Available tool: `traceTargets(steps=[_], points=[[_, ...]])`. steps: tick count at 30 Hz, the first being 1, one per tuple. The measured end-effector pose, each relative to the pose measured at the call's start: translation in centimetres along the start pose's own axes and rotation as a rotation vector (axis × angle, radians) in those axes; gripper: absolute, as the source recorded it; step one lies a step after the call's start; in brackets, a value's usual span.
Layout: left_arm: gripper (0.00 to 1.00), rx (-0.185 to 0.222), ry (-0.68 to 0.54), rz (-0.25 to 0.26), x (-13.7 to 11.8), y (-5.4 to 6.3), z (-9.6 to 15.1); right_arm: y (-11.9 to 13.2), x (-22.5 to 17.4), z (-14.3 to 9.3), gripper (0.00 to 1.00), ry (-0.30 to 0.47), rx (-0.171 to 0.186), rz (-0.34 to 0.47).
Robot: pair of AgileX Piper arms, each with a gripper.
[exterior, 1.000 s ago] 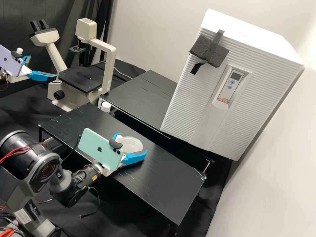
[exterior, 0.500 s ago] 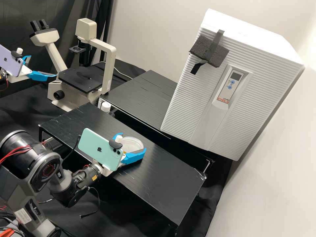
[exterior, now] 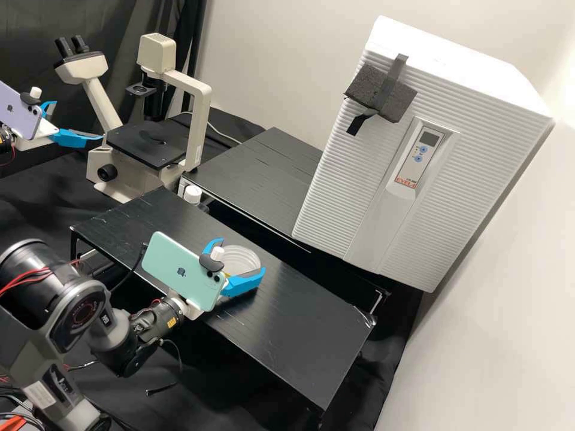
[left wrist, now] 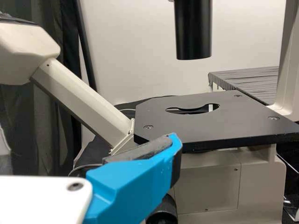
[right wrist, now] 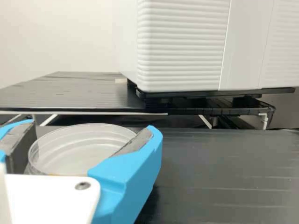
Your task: Open the petri dish lid.
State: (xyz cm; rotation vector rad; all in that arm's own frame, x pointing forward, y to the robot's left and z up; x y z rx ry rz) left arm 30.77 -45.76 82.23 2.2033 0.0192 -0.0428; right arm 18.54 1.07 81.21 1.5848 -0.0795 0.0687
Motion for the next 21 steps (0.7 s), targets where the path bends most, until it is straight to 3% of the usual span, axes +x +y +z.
traceTargets(steps=[4, 8, 16, 21], points=[[1.0, 0.0, 0.0, 0.0, 0.0, 0.0, 0.0, 0.2, -0.1, -0.2, 0.0, 0.012, 0.002, 0.007], [1.0, 0.0, 0.0, 0.0, 0.0, 0.0, 0.0, 1.2, -0.3, 0.0, 0.0, 0.008, 0.032, 0.059], [1.0, 0.0, 0.0, 0.0, 0.0, 0.0, 0.0, 4.5, -1.4, 1.9, 0.0, -0.082, 0.177, 0.266], [1.0, 0.0, 0.0, 0.0, 0.0, 0.0, 0.0, 5.2, -1.5, 3.3, 0.0, -0.158, 0.199, 0.315]])
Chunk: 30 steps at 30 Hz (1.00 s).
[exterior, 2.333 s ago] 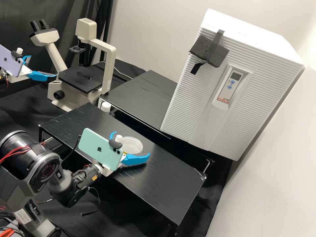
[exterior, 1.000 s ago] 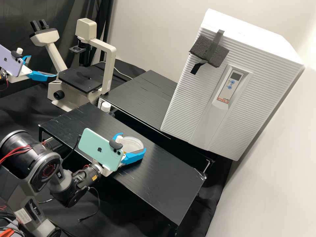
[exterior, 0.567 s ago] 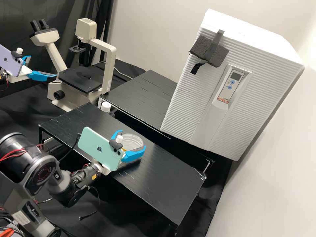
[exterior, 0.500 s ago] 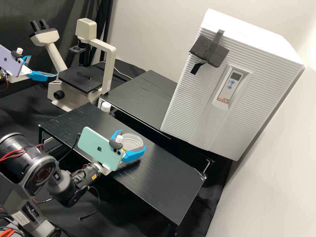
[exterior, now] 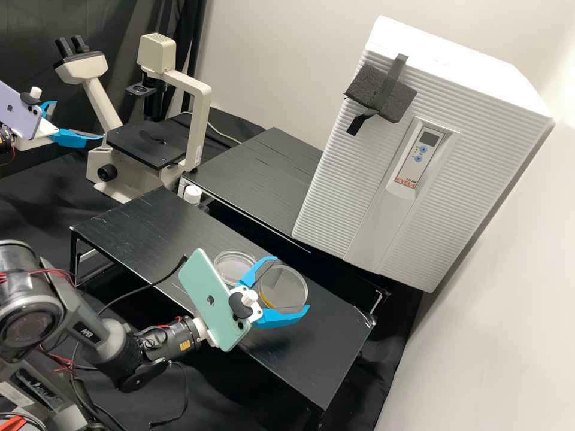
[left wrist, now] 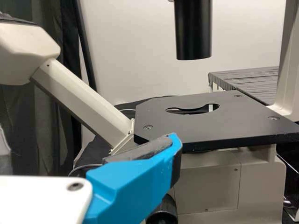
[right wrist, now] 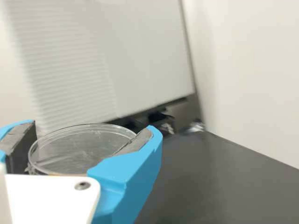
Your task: Open the petri dish lid.
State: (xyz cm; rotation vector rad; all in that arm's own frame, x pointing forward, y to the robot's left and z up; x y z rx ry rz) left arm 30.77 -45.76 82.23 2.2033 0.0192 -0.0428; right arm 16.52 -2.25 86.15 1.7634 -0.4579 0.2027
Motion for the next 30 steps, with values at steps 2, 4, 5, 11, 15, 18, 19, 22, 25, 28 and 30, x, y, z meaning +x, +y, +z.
traceTargets(steps=[2, 4, 5, 11, 15, 18, 19, 22, 25, 28, 30], points=[[1.0, 0.0, 0.0, 0.0, 0.0, 0.0, 0.0, -0.2, 0.4, 0.4, 0.0, -0.023, -0.004, -0.006], [1.0, 0.0, 0.0, 0.0, 0.0, 0.0, 0.0, -0.4, 0.7, 0.8, 0.0, -0.044, -0.03, -0.019], [1.0, 0.0, 0.0, 0.0, 0.0, 0.0, 0.0, -0.5, 0.9, 1.0, 0.0, -0.055, -0.047, -0.02], [1.0, 0.0, 0.0, 0.0, 0.0, 0.0, 0.0, -0.5, 1.5, 1.7, 1.0, -0.119, -0.115, 0.005], [1.0, 0.0, 0.0, 0.0, 0.0, 0.0, 0.0, -0.7, 1.5, 1.7, 1.0, -0.127, -0.138, 0.005], [1.0, 0.0, 0.0, 0.0, 0.0, 0.0, 0.0, -0.8, 1.5, 1.7, 1.0, -0.124, -0.149, 0.0], [1.0, 0.0, 0.0, 0.0, 0.0, 0.0, 0.0, -0.8, 1.5, 1.7, 1.0, -0.124, -0.151, 0.0], [1.0, 0.0, 0.0, 0.0, 0.0, 0.0, 0.0, -0.9, 1.5, 1.6, 1.0, -0.123, -0.15, -0.003], [1.0, 0.0, 0.0, 0.0, 0.0, 0.0, 0.0, -1.1, 1.5, 1.5, 1.0, -0.118, -0.148, -0.011], [1.0, 0.0, 0.0, 0.0, 0.0, 0.0, 0.0, -1.0, 1.5, 1.3, 1.0, -0.107, -0.147, -0.006], [1.0, 0.0, 0.0, 0.0, 0.0, 0.0, 0.0, -0.9, 1.4, 1.2, 1.0, -0.099, -0.145, -0.001]])
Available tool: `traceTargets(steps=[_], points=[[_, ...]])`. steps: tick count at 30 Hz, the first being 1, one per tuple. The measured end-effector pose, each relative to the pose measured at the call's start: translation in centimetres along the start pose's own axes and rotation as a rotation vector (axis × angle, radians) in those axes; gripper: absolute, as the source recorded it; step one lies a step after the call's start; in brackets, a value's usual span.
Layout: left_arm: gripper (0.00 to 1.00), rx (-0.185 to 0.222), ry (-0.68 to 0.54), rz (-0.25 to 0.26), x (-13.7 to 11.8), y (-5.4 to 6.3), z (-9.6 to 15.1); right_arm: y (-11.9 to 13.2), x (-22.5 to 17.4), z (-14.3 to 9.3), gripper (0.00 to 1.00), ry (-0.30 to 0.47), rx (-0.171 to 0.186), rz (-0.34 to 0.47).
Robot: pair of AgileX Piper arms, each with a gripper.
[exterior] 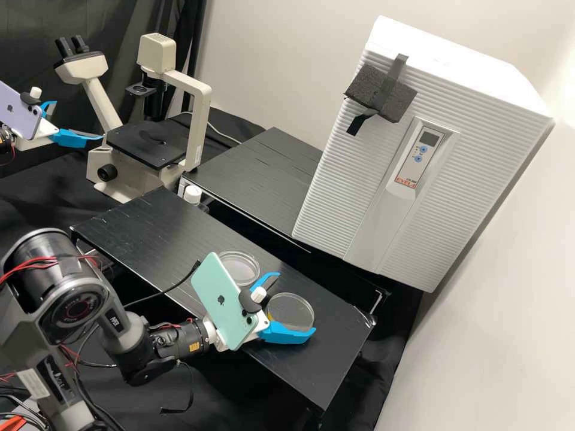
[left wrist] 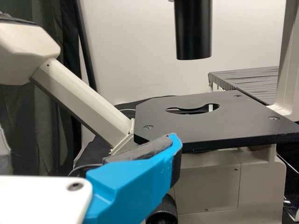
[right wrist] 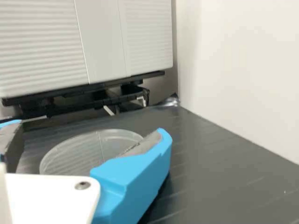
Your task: Open the petri dish lid.
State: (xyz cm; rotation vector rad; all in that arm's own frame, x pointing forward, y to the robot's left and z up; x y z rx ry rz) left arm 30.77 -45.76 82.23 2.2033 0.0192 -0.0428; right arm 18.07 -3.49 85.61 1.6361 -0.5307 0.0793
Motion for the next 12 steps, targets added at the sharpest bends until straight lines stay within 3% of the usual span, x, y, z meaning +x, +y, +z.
traceTargets(steps=[5, 9, 12], points=[[1.0, 0.0, 0.0, 0.0, 0.0, 0.0, 0.0, 0.3, -0.5, -0.6, 1.0, 0.031, 0.04, 0.016], [1.0, 0.0, 0.0, 0.0, 0.0, 0.0, 0.0, 0.8, -1.2, -0.6, 1.0, 0.06, 0.137, 0.012], [1.0, 0.0, 0.0, 0.0, 0.0, 0.0, 0.0, 0.9, -1.5, -0.8, 1.0, 0.086, 0.166, 0.001]])
